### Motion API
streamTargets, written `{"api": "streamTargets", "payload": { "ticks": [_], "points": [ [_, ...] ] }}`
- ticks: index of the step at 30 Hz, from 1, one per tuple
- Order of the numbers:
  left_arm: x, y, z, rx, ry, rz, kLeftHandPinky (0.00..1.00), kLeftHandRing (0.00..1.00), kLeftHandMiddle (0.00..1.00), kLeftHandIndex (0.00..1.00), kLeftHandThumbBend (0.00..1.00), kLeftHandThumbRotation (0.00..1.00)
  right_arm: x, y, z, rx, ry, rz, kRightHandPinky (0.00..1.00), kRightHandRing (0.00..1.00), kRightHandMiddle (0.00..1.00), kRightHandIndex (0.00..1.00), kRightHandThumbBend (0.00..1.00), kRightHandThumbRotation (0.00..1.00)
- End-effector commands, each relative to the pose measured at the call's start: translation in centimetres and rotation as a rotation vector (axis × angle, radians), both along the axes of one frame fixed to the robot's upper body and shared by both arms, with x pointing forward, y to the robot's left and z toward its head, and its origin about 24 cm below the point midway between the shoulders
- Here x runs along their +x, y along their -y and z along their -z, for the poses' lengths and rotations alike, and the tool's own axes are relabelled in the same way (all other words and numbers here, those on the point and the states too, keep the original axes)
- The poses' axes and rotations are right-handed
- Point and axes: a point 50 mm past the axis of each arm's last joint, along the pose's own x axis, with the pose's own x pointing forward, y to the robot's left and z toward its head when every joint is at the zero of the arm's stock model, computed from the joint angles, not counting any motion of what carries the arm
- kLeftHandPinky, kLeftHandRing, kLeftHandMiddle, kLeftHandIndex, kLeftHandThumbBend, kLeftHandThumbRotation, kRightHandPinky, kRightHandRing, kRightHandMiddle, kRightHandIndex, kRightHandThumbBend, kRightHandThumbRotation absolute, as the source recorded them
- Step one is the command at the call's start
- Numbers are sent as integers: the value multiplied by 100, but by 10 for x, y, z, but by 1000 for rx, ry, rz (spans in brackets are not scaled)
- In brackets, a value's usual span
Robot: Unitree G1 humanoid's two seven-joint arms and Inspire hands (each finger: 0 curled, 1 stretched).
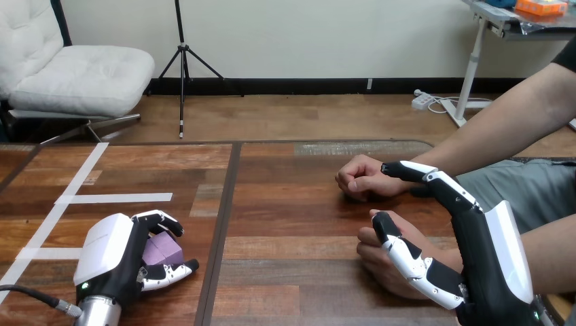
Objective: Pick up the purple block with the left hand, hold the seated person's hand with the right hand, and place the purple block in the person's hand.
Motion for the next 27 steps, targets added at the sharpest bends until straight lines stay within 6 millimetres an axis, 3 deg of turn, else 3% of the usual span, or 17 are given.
{"api": "streamTargets", "payload": {
  "ticks": [1,16,27],
  "points": [
    [11,7,-8,-28,58,5,42,47,54,55,58,3,3,1,-14,-6,63,-8,72,79,76,73,42,44],
    [8,10,-9,-48,95,0,40,45,52,55,59,4,3,2,-15,-11,60,-9,71,79,76,73,42,45],
    [5,16,-9,-246,116,-35,39,44,51,52,68,8,3,2,-14,-8,61,-10,71,78,76,73,42,45]
  ]
}}
